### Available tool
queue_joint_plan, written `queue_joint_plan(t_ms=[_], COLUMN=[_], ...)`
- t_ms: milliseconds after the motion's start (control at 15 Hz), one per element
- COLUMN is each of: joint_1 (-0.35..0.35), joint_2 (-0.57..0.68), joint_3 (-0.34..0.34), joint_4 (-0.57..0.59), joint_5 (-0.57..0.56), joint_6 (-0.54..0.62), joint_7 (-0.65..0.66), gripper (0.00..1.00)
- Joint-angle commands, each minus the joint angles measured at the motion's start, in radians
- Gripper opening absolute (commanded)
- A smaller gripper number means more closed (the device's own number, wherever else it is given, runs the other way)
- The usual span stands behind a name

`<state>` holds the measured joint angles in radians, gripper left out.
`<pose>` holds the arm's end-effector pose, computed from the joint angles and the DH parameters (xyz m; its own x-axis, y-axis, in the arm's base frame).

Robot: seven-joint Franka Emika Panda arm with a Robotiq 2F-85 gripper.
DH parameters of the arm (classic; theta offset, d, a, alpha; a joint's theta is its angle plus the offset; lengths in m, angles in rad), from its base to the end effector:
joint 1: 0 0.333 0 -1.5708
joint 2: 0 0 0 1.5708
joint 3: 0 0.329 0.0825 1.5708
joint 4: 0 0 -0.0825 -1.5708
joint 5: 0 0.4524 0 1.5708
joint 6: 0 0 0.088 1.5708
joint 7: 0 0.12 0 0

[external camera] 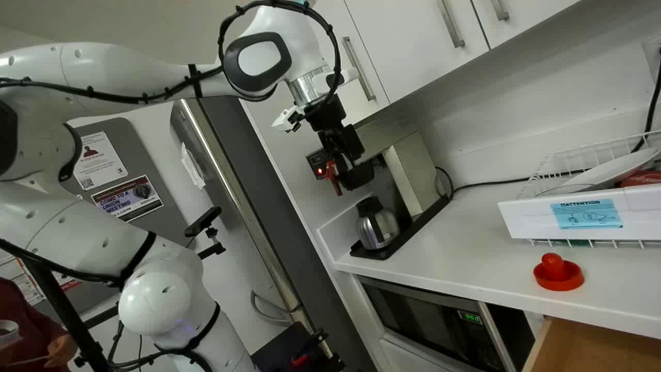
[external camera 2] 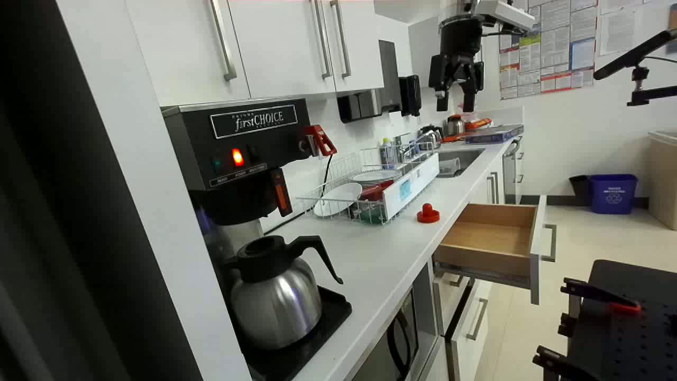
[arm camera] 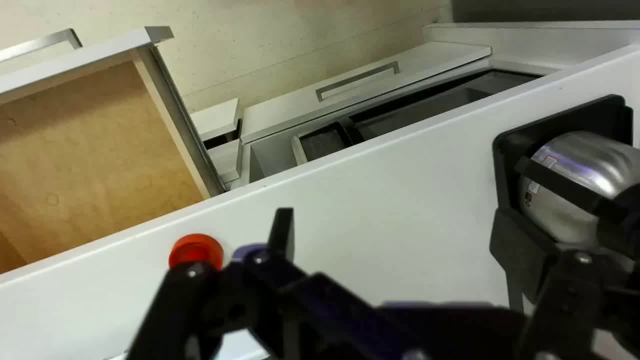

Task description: Move the orange object to the left

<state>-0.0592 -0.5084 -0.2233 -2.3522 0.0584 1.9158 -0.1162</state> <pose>0.4496 -0.1308 0.4994 0.9833 -0.1650 0.0768 -0.1517 -0.9761 -0.1555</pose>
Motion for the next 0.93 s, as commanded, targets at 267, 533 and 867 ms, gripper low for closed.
queue_joint_plan(t_ms=[267,533,867], joint_1=[-0.024,-0.051,-0.061], joint_2=[0.004,0.058,0.332], joint_3=[0.015,0.042,0.009], joint_4=[0.003,0.000,0.037], joint_5=[0.011,-0.053,-0.073], joint_6=[-0.004,0.089,0.401], joint_7=[-0.010,0.046,-0.006], gripper=[1.00,1.00,1.00])
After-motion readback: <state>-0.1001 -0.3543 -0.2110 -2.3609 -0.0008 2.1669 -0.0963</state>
